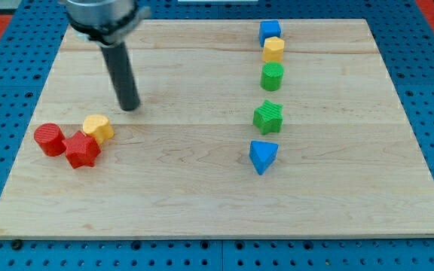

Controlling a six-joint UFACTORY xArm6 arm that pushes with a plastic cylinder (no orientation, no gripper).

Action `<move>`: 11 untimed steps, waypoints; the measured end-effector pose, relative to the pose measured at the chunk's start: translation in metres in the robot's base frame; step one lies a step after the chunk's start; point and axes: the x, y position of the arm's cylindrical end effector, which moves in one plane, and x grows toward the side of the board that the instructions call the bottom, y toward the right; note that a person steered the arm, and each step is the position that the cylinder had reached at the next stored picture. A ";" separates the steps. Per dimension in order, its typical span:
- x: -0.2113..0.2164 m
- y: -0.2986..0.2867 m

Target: Place the yellow heart in between the green star and the blue triangle

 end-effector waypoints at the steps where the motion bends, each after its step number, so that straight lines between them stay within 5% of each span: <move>1: 0.012 -0.042; 3: 0.057 -0.049; 4: 0.055 0.026; 7: 0.078 0.129; 11: 0.089 0.197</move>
